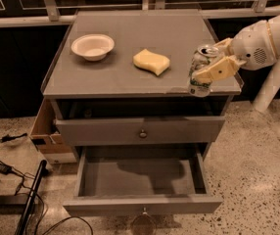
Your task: Place 7up can into middle drawer
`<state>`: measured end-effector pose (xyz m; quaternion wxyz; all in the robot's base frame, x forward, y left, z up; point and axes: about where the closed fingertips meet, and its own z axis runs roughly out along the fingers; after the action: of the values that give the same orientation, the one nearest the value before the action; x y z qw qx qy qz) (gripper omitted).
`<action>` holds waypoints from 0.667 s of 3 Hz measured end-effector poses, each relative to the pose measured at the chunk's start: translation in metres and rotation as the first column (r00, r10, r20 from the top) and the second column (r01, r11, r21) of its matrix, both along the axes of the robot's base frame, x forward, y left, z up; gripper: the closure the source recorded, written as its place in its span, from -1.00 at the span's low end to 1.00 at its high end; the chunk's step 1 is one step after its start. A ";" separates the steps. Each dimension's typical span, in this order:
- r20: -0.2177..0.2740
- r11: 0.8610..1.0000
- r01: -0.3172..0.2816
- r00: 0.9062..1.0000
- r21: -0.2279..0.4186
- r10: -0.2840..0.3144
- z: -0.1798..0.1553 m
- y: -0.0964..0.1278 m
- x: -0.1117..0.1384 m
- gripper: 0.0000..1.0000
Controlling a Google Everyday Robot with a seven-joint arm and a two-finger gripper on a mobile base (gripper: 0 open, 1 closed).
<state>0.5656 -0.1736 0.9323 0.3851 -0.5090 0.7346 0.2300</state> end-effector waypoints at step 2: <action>-0.007 1.000 -0.013 1.000 0.003 0.013 -0.033 0.010 -0.021 1.00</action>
Offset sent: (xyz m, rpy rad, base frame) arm -0.0422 0.0138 -0.0736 -0.0034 0.0329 0.0177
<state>0.5451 -0.1637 0.8997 0.3817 -0.5124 0.7324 0.2354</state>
